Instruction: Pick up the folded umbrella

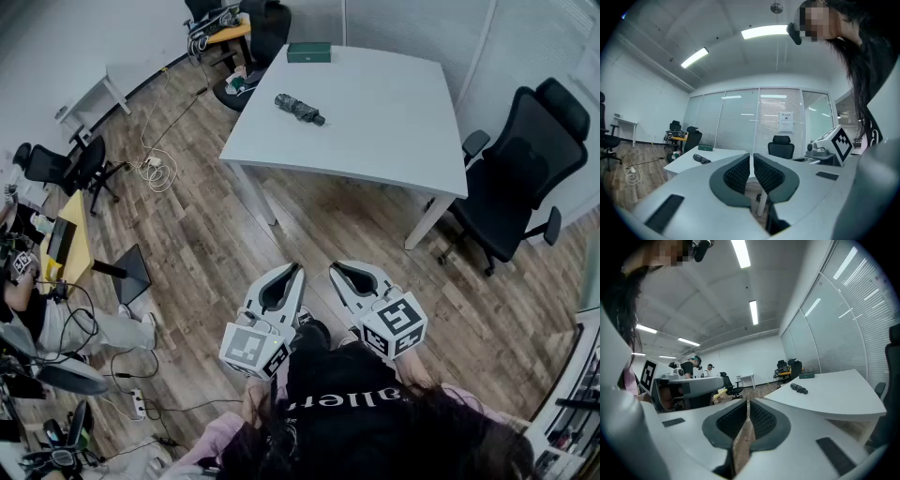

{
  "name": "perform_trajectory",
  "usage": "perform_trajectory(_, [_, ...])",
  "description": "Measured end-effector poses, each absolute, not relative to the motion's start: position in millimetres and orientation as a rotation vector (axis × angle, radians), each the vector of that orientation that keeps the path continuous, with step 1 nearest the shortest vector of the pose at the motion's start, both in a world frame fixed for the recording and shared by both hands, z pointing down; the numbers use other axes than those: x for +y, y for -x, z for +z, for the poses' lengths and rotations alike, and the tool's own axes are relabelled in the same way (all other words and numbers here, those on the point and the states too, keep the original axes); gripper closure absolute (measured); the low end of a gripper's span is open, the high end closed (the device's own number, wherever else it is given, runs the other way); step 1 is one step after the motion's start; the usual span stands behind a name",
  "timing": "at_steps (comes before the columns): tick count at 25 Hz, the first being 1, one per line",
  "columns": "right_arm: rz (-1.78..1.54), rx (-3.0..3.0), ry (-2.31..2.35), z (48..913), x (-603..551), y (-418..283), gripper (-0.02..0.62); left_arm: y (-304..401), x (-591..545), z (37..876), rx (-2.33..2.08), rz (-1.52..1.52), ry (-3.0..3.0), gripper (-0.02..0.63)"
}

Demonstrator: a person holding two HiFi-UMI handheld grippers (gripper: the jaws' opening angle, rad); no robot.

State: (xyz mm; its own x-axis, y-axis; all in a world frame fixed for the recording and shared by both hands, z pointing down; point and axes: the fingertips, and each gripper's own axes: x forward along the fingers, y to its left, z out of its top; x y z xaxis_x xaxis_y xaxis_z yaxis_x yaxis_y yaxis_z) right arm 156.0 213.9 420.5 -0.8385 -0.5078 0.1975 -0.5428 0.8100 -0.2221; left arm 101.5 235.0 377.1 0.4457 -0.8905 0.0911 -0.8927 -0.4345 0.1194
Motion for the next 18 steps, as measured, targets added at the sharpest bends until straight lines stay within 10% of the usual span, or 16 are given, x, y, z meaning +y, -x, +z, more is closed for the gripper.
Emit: perform_trajectory(18, [0.505,-2.878,-0.814,424.7,172.9,-119.2,0.560,-65.0,195.0,379.2,-1.588,0.029,-2.525,0.565])
